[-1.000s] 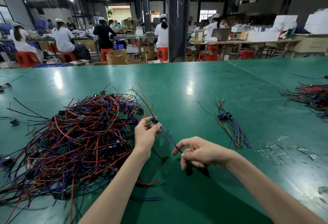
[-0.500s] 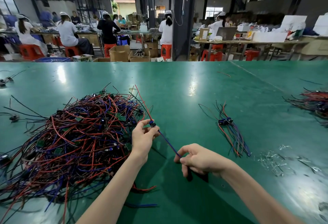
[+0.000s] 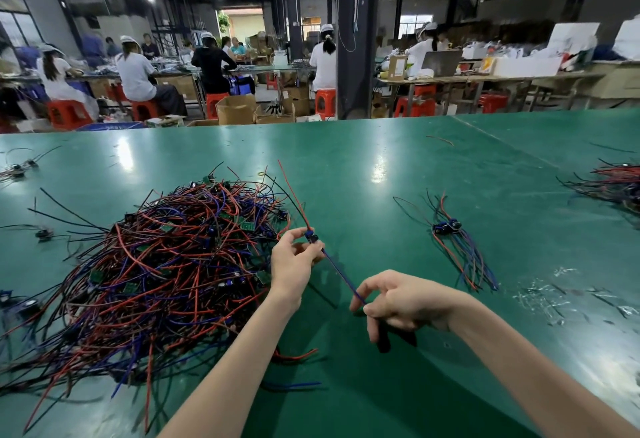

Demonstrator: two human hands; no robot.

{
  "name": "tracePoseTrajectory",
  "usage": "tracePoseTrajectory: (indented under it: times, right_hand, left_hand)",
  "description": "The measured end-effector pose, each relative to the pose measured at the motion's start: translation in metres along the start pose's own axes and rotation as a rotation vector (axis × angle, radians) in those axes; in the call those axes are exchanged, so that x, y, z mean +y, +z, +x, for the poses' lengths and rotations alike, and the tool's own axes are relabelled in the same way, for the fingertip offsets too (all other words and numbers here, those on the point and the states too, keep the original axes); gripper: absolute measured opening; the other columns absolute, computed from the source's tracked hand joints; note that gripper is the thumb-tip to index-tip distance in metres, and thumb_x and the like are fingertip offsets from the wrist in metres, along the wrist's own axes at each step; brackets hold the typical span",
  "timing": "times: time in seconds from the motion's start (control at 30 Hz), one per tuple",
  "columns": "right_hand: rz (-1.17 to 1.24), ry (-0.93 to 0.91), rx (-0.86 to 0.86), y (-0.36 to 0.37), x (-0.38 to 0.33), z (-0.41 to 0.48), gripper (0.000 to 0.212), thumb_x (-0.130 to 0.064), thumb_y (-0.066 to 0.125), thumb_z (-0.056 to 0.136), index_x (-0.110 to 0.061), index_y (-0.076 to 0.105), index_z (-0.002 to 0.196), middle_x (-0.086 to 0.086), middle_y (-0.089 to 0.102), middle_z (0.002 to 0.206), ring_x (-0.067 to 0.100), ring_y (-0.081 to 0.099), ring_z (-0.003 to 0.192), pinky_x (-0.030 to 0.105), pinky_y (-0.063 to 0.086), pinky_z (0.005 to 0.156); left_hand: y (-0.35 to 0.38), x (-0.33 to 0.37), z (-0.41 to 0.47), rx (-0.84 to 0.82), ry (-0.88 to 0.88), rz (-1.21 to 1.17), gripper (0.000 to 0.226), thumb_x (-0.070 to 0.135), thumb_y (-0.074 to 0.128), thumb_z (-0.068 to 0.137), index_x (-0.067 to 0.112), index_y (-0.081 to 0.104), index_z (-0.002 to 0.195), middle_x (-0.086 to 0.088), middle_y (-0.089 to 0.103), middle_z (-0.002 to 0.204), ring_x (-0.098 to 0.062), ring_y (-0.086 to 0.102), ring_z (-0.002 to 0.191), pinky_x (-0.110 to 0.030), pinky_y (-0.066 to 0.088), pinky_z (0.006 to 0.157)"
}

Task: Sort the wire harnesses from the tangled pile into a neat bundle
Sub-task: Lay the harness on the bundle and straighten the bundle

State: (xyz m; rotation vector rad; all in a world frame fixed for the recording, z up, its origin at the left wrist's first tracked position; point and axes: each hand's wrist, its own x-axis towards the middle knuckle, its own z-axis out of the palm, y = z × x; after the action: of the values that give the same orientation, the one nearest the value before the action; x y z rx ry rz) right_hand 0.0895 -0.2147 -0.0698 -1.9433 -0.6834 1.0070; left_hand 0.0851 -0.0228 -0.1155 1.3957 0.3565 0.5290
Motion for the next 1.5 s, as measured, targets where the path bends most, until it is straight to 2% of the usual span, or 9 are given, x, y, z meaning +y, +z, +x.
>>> tracePoseTrajectory:
  times: [0.17,0.27,0.43,0.5,0.77,0.87,1.07,1.3,1.5]
  right_hand:
    - [0.069,0.110,0.064,0.002,0.000,0.003,0.019,0.006,0.037,0.094,-0.001,0.053,0.089,0.004,0.064,0.055,0.006,0.023,0.025,0.016,0.017,0.030]
    - [0.142,0.133,0.072,0.002,0.001,0.002,0.019,0.007,0.037,0.094,-0.001,0.053,0.088,0.003,0.062,0.052,0.004,0.021,0.024,0.014,0.015,0.030]
    - [0.100,-0.112,-0.051,0.005,0.000,-0.002,0.019,0.004,0.037,0.097,-0.008,0.051,0.098,0.005,0.061,0.064,0.003,0.026,0.028,0.019,0.016,0.033]
    - [0.056,-0.148,-0.077,0.006,0.000,-0.003,0.019,0.004,0.038,0.097,-0.010,0.050,0.099,0.004,0.061,0.065,0.004,0.027,0.030,0.020,0.016,0.034]
    - [0.099,0.053,0.041,0.003,-0.001,-0.003,0.023,0.005,0.032,0.096,-0.006,0.052,0.100,0.004,0.057,0.059,0.003,0.023,0.027,0.015,0.018,0.029]
    - [0.101,0.063,0.048,0.004,-0.002,-0.002,0.022,0.004,0.033,0.096,-0.004,0.053,0.103,0.003,0.058,0.057,0.003,0.022,0.027,0.016,0.017,0.029]
    - [0.054,0.040,0.022,0.004,-0.002,-0.002,0.025,0.004,0.034,0.096,-0.008,0.055,0.094,-0.002,0.058,0.051,0.003,0.023,0.027,0.015,0.017,0.029]
    - [0.059,-0.001,-0.054,0.002,0.002,-0.002,0.024,0.004,0.034,0.097,-0.009,0.054,0.097,0.000,0.058,0.056,0.003,0.026,0.029,0.015,0.017,0.031]
    - [0.119,0.008,-0.175,-0.010,0.003,-0.007,0.015,-0.002,0.042,0.097,-0.005,0.050,0.109,0.013,0.068,0.082,0.004,0.029,0.033,0.017,0.018,0.035]
  left_hand:
    - [0.001,0.000,0.000,-0.006,0.008,0.001,0.022,0.002,0.066,0.086,0.020,0.058,0.097,-0.008,0.066,0.077,-0.014,0.063,0.068,-0.024,0.052,0.072]
    - [0.001,0.000,0.000,-0.005,0.006,-0.008,0.021,0.002,0.065,0.086,0.016,0.059,0.100,-0.006,0.066,0.076,-0.013,0.063,0.067,-0.023,0.051,0.070]
    - [-0.001,0.002,0.000,0.012,-0.002,-0.078,0.024,-0.002,0.065,0.085,0.011,0.058,0.104,-0.006,0.065,0.075,-0.012,0.062,0.064,-0.022,0.052,0.069]
    - [-0.001,0.002,-0.001,-0.003,-0.001,-0.082,0.024,-0.002,0.065,0.084,0.010,0.059,0.103,-0.006,0.065,0.075,-0.012,0.062,0.064,-0.022,0.052,0.069]
    - [-0.001,0.005,-0.005,-0.002,0.001,-0.094,0.023,-0.003,0.064,0.085,0.009,0.058,0.103,-0.007,0.064,0.075,-0.010,0.061,0.061,-0.016,0.052,0.062]
    - [0.000,0.007,-0.006,0.002,-0.007,-0.094,0.024,-0.004,0.063,0.085,0.007,0.058,0.105,-0.008,0.063,0.076,-0.009,0.059,0.059,-0.013,0.049,0.057]
    - [0.000,0.010,-0.006,-0.001,-0.022,-0.089,0.026,-0.005,0.063,0.085,0.004,0.057,0.108,-0.009,0.063,0.079,-0.011,0.059,0.063,-0.012,0.049,0.057]
    - [-0.001,0.014,-0.010,0.003,-0.041,-0.073,0.028,-0.002,0.065,0.085,0.005,0.058,0.111,-0.011,0.064,0.082,-0.012,0.059,0.065,-0.013,0.049,0.058]
    - [-0.001,0.020,-0.017,-0.008,-0.088,-0.146,0.024,-0.001,0.067,0.083,0.010,0.061,0.104,-0.007,0.067,0.077,-0.014,0.059,0.065,-0.018,0.049,0.062]
